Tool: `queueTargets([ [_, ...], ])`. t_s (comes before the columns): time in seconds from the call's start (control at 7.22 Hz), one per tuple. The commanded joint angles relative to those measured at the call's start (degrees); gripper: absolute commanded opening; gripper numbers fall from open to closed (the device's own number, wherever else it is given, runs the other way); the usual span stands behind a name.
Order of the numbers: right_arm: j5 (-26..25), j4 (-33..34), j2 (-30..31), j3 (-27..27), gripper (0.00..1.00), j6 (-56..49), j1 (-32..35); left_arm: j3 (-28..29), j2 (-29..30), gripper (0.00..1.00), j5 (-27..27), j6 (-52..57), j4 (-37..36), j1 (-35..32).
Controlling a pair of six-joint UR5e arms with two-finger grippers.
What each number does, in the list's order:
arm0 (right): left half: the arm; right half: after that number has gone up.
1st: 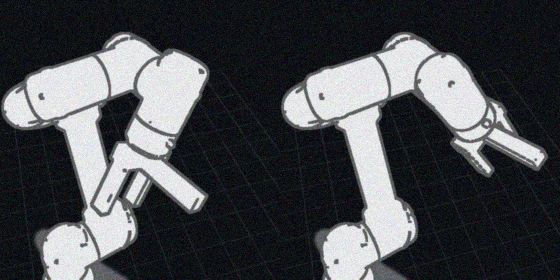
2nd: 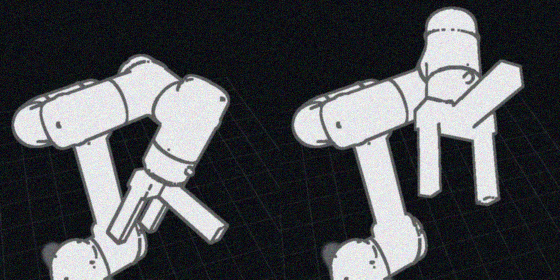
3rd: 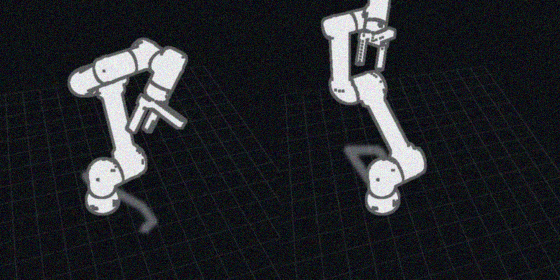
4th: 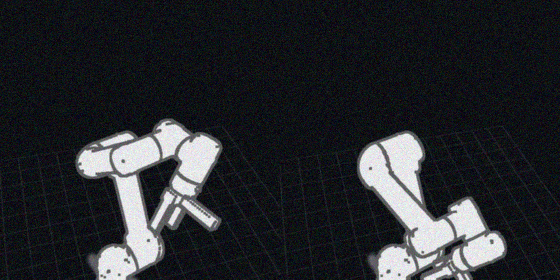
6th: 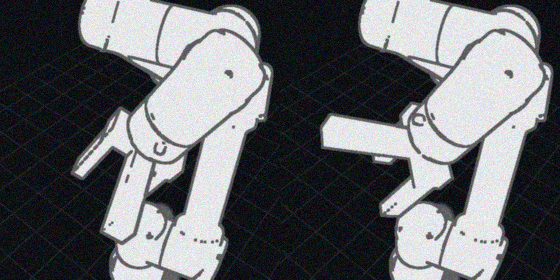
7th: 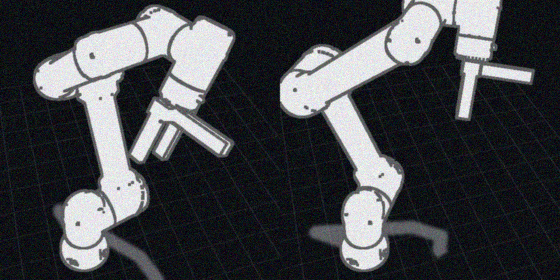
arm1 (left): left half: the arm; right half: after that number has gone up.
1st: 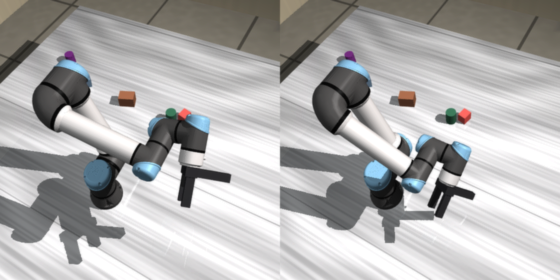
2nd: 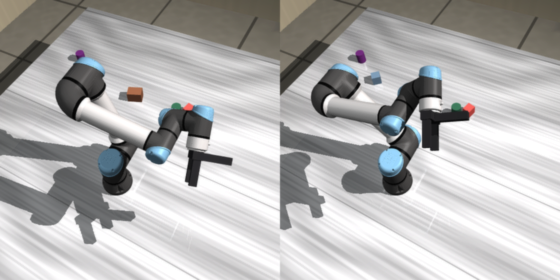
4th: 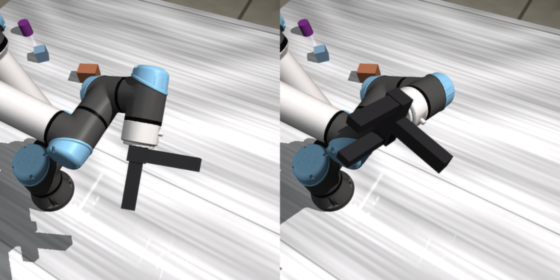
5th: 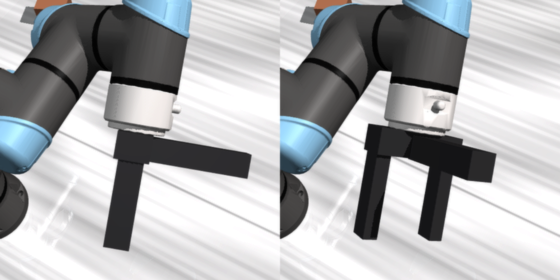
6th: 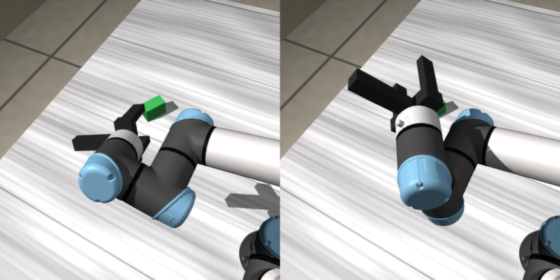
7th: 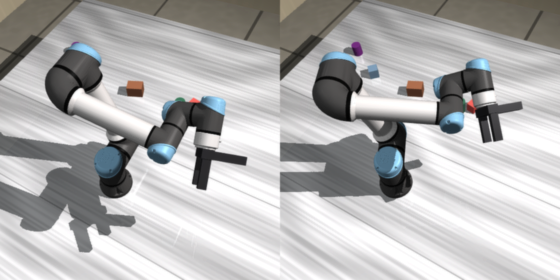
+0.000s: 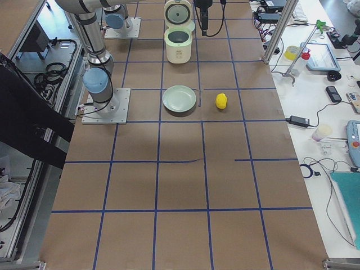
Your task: Press rice cooker button
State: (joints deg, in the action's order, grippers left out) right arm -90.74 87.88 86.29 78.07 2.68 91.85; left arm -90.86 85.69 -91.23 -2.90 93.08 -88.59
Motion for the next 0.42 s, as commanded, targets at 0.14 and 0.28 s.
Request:
queueTargets([
  [0.14, 0.0, 0.6, 0.0, 0.1, 1.00, 0.2, 0.0, 0.0, 0.0, 1.00, 0.0, 0.0, 0.0, 0.0],
  [0.28, -0.1, 0.6, 0.0, 0.1, 1.00, 0.2, 0.0, 0.0, 0.0, 1.00, 0.0, 0.0, 0.0, 0.0],
])
